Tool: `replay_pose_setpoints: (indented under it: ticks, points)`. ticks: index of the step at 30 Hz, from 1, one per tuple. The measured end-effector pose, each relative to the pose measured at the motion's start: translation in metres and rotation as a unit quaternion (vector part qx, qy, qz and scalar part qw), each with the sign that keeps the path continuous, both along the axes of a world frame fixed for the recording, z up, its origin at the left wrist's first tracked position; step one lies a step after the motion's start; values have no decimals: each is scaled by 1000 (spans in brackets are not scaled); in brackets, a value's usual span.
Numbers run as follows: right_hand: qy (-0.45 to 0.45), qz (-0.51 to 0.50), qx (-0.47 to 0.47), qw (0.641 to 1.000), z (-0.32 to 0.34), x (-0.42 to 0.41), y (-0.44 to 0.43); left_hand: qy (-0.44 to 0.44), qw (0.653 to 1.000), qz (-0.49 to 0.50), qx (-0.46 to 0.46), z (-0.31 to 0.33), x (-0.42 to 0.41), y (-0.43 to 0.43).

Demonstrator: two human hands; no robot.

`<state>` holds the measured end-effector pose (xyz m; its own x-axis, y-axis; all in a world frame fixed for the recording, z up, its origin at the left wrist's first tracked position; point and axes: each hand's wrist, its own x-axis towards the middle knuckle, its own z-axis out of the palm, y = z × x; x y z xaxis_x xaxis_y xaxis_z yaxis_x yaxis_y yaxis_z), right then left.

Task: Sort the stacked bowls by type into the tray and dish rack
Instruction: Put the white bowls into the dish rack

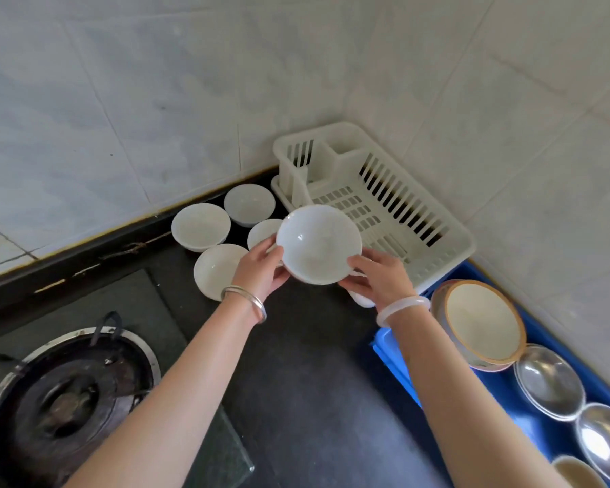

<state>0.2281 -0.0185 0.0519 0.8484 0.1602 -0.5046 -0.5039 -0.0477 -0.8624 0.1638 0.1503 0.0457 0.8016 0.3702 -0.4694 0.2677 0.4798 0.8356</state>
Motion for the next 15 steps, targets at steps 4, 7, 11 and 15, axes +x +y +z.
replay_pose_setpoints:
  ticks: [4,7,11,15]
  points:
    - [-24,-38,-5,999,17,55,-20,-21,999,-34,9,17,64,-15]
    - [-25,-69,-3,997,17,99,-28,-20,998,-57,15,20,111,-27]
    - [5,-82,-7,997,2,151,-33,-1,996,-91,13,8,167,-36]
    - [41,-88,-35,995,-21,187,-28,30,994,-103,22,-15,211,-39]
